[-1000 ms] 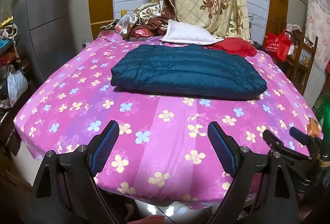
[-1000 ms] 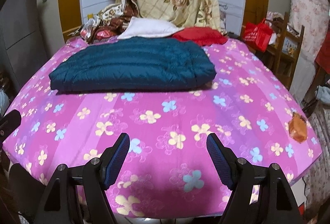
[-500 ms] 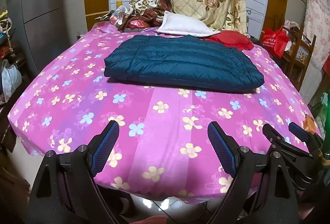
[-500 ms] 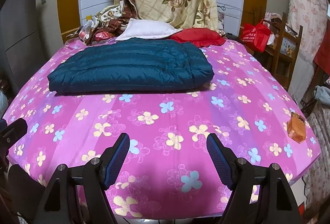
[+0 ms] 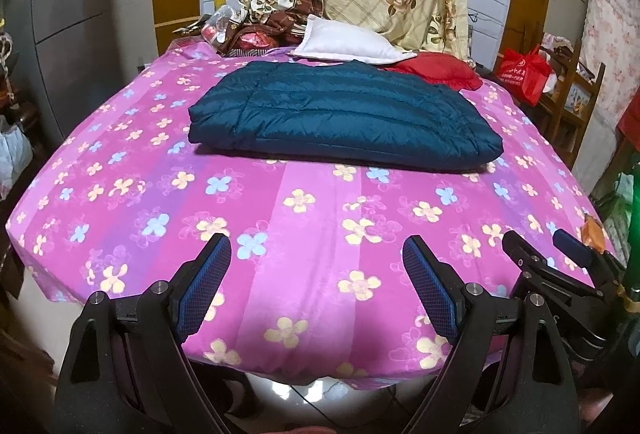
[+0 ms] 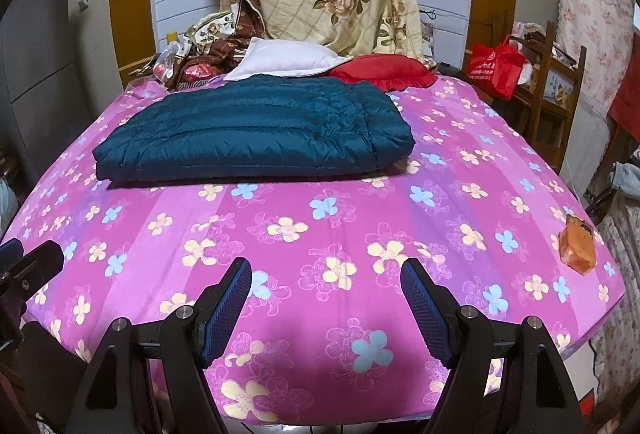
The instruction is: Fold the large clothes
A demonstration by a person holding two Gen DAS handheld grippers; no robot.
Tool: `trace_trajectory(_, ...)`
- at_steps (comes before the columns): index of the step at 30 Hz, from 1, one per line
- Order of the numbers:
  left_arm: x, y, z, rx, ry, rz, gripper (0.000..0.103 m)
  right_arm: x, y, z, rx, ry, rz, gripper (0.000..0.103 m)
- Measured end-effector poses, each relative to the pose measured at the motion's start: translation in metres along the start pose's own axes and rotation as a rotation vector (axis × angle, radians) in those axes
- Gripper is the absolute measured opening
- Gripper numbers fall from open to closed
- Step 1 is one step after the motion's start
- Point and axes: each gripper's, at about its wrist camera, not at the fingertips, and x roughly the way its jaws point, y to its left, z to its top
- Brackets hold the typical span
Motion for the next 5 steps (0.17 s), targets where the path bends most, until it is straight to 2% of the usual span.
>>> trace_trajectory(5, 0.0016, -0.0023, -0.0007, 0.023, -0.013, 0.008, 0.088, 0.0014, -0.0004, 0.0004, -0.002, 0.006, 0.003, 0.075)
